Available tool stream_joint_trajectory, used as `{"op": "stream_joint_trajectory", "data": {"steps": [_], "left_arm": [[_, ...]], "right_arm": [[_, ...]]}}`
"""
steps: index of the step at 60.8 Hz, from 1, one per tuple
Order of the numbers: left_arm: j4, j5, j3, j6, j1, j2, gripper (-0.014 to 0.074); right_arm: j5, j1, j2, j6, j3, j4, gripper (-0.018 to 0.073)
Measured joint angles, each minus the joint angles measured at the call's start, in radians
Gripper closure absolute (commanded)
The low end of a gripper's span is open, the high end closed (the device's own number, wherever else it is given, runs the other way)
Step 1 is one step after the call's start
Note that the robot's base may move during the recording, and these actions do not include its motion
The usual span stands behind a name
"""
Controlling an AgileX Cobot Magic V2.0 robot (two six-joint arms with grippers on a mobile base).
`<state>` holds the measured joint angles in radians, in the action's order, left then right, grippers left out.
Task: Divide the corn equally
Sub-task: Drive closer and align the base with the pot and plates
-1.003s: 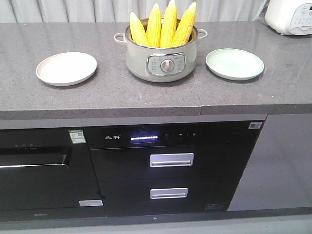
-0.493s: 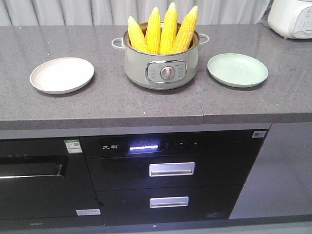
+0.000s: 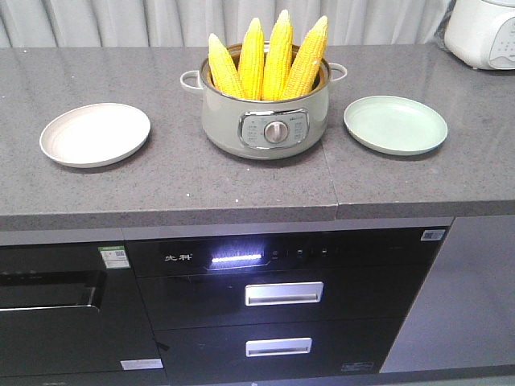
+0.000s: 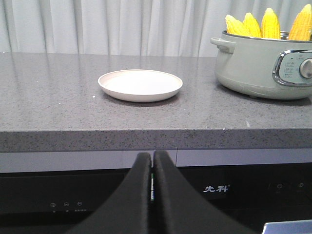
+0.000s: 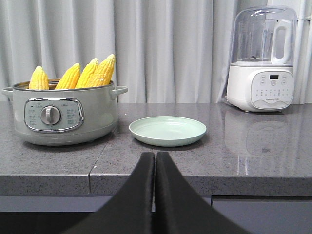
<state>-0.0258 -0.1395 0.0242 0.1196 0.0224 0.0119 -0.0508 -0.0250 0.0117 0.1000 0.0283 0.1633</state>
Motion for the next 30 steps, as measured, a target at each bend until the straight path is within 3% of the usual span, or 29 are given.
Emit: {"op": "stream_joint_trajectory", "data": {"steps": [30], "left_arm": [[0.0,0.0,0.0,0.0,0.0,0.0,0.0603]], "right_arm": [[0.0,0.0,0.0,0.0,0.0,0.0,0.0564]]}}
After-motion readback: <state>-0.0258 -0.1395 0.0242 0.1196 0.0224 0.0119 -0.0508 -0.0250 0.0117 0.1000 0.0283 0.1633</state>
